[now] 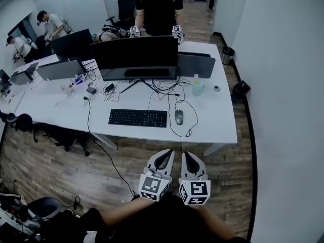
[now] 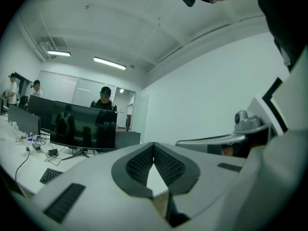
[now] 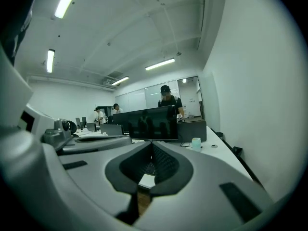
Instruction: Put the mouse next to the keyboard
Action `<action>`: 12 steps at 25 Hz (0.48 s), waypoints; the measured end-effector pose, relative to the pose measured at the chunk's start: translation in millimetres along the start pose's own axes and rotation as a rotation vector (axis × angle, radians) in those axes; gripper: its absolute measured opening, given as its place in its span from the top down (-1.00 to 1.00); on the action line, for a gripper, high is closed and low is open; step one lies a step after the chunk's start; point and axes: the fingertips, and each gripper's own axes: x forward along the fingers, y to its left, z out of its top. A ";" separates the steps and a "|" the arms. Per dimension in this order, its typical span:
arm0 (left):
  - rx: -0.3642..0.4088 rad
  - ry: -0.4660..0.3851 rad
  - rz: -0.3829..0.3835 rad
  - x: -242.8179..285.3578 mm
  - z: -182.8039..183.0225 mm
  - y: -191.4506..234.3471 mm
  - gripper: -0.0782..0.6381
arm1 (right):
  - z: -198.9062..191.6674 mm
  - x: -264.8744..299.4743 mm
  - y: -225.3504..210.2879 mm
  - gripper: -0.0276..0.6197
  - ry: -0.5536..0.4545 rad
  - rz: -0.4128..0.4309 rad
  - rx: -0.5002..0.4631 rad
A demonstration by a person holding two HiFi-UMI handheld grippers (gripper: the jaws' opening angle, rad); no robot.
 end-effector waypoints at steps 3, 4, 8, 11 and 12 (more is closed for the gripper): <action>0.017 -0.023 -0.003 -0.2 13.0 8.9 0.77 | 7.1 9.2 2.9 0.86 -0.005 -0.032 -0.022; 0.028 -0.031 -0.003 -1.7 16.0 9.9 0.77 | 8.5 10.3 4.7 0.86 -0.005 -0.040 -0.035; 0.082 -0.068 0.014 -5.5 26.5 23.0 0.77 | 12.2 16.3 15.5 0.86 -0.011 -0.060 -0.080; 0.086 -0.081 0.013 -8.4 30.0 32.1 0.77 | 14.0 20.3 24.9 0.86 -0.016 -0.056 -0.093; 0.087 -0.086 0.015 -10.9 31.4 36.1 0.77 | 14.8 21.8 28.9 0.86 -0.019 -0.052 -0.095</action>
